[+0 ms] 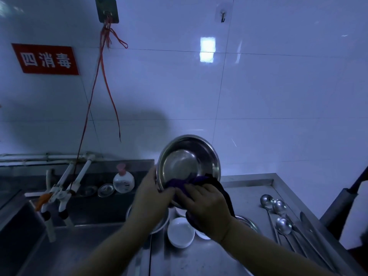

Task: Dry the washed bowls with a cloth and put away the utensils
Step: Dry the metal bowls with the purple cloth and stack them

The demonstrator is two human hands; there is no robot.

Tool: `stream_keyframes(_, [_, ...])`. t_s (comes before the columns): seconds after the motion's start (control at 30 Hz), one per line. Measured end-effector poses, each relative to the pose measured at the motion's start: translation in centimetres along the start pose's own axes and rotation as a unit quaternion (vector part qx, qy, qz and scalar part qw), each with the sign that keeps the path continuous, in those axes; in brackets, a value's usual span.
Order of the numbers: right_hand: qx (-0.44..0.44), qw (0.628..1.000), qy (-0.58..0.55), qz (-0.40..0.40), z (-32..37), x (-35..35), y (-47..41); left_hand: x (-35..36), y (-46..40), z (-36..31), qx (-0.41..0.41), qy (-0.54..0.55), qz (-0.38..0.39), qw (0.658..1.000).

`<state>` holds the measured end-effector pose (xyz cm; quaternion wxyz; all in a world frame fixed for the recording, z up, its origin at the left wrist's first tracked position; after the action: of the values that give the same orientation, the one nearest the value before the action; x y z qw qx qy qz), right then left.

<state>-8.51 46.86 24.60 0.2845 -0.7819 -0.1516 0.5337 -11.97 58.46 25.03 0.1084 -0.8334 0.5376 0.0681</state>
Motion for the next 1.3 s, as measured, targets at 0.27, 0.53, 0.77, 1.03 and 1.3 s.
stream_keyframes(0.27, [0.000,1.000,-0.017,0.019,1.7,0.8,0.8,-0.5,-0.4,0.6,0.035,-0.009,0.029,0.999])
stream_keyframes(0.53, [-0.112,0.989,0.029,0.094,1.1,2.1,2.2,-2.9,-2.6,-0.2,-0.036,-0.168,0.091,0.981])
stream_keyframes(0.77, [0.041,0.988,-0.070,0.132,1.3,2.5,0.4,-0.4,0.4,3.8,-0.031,0.041,-0.027,0.998])
stream_keyframes(1.03, [-0.068,0.933,-0.051,0.349,0.5,4.4,0.7,-3.0,-0.6,1.2,0.003,-0.098,0.004,0.995])
stream_keyframes(1.3, [-0.015,0.986,0.020,0.168,-1.8,0.2,-1.7,-1.8,-0.2,-0.9,0.025,-0.115,0.045,0.992])
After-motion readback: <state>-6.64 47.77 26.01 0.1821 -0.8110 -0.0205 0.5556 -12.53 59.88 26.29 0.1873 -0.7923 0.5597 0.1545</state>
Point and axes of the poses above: each hand's wrist, its own y-axis away from the middle knuckle, its own x-axis out of the palm, z = x × y, the point moved 9 cm from there along -y, towards the middle knuckle, and after that the axes turned 13 degrees about z, right-handed, at the moved point
